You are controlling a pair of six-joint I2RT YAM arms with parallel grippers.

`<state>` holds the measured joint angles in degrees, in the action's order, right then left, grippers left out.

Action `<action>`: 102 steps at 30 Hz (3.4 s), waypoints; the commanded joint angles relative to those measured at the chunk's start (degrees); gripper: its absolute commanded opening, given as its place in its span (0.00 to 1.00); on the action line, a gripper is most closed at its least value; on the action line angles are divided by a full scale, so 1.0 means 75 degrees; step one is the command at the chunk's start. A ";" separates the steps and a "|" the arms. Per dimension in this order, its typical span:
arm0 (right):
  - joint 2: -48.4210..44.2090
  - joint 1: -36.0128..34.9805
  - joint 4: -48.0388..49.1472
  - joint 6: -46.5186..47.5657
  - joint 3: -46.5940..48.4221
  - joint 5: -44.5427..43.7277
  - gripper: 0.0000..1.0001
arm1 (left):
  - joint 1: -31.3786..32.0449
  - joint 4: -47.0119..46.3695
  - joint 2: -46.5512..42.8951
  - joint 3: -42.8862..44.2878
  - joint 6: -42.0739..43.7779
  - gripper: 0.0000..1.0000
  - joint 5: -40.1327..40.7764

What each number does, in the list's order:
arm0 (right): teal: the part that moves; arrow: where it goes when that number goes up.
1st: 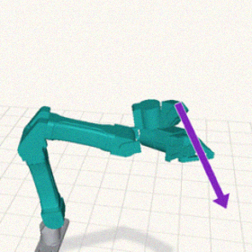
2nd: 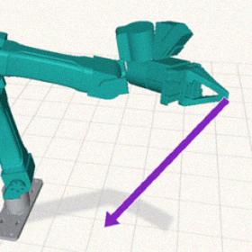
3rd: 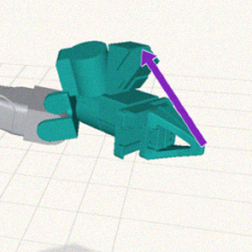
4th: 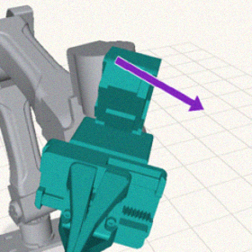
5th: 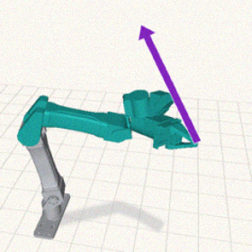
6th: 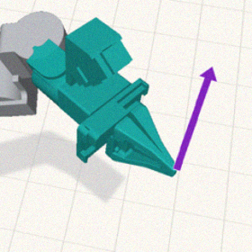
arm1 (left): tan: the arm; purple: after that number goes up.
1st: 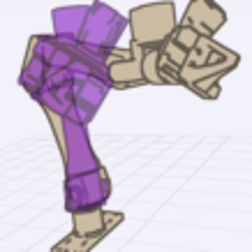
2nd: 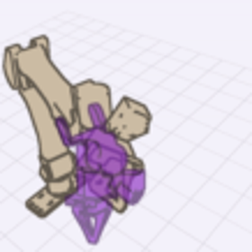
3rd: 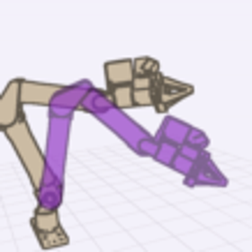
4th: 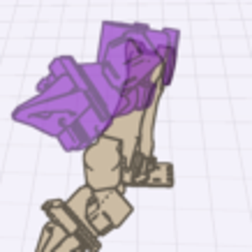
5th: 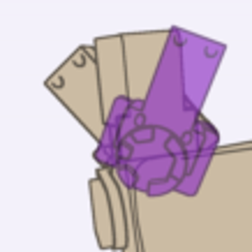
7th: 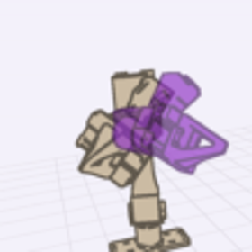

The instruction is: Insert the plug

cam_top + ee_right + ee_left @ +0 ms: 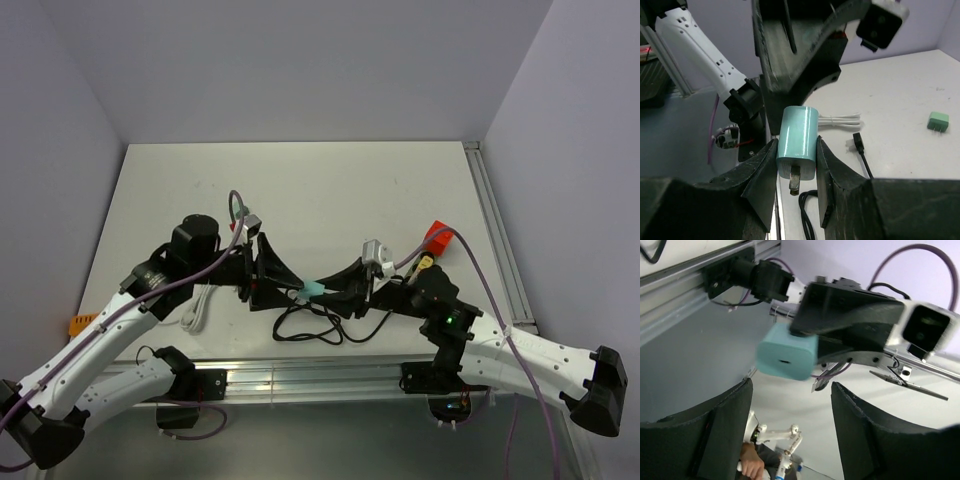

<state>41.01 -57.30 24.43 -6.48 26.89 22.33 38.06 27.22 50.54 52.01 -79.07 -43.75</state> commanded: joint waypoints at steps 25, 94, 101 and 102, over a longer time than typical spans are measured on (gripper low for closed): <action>-0.0043 -0.0177 0.1231 -0.0483 0.0187 0.0633 0.00 | -0.0024 -0.0348 0.0140 0.0191 0.0148 0.71 -0.0542; -0.0512 -0.0329 -0.3433 -0.1819 0.0821 -0.3119 0.98 | -0.2822 0.5018 0.2154 0.4009 0.8207 0.00 0.7743; -0.0605 -0.0329 -0.3280 -0.2065 0.0598 -0.3059 0.98 | -0.4148 0.4316 0.2109 0.3614 0.9732 0.00 0.9137; -0.0698 -0.0329 -0.3292 -0.2089 0.0482 -0.3024 0.98 | -0.4231 0.4269 0.2039 0.3241 0.9861 0.00 0.9312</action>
<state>37.30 -59.66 -2.07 -21.17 31.48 -0.40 7.68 62.30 68.53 79.55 -12.88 20.12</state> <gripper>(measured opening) 0.983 0.506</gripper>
